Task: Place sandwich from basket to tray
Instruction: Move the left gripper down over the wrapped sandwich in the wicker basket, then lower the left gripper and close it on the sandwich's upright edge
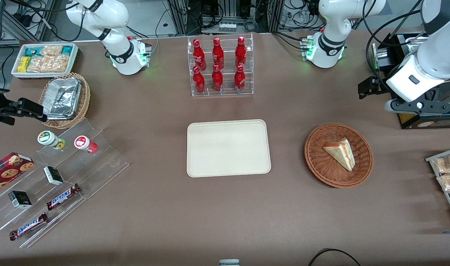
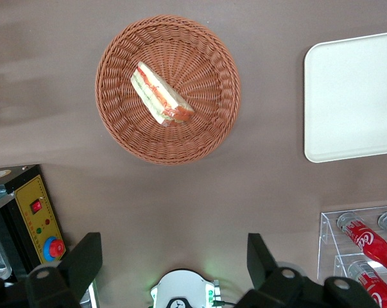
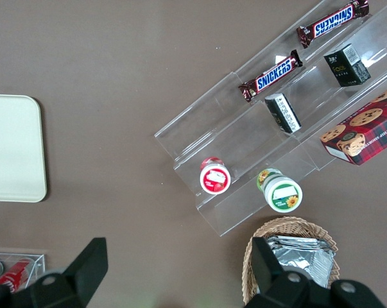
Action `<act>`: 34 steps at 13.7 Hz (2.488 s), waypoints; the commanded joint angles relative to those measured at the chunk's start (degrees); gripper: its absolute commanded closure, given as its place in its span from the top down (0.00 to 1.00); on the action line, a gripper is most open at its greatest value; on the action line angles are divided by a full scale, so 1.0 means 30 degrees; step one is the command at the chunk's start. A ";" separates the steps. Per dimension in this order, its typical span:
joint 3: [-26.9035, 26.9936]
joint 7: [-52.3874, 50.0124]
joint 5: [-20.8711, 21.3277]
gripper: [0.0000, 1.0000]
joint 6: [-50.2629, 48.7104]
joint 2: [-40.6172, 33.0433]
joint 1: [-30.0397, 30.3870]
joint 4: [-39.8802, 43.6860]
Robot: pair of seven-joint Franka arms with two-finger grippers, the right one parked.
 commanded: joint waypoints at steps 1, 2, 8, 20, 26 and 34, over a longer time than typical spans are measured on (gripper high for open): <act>-0.0013 0.0028 -0.0179 1.00 -0.0205 -0.0012 0.0276 0.0248; -0.0013 0.0028 -0.0152 1.00 -0.0234 -0.0041 0.0278 0.0248; -0.0013 -0.0204 0.0053 1.00 0.1869 -0.0216 0.0483 -0.2234; 0.0251 -0.4332 0.0141 1.00 1.1680 -0.0042 0.0923 -0.9736; 0.0251 -0.8816 0.0200 1.00 1.4325 0.1392 0.0981 -1.0503; 0.0602 -1.1364 0.0200 1.00 1.7308 0.2917 0.1245 -1.1203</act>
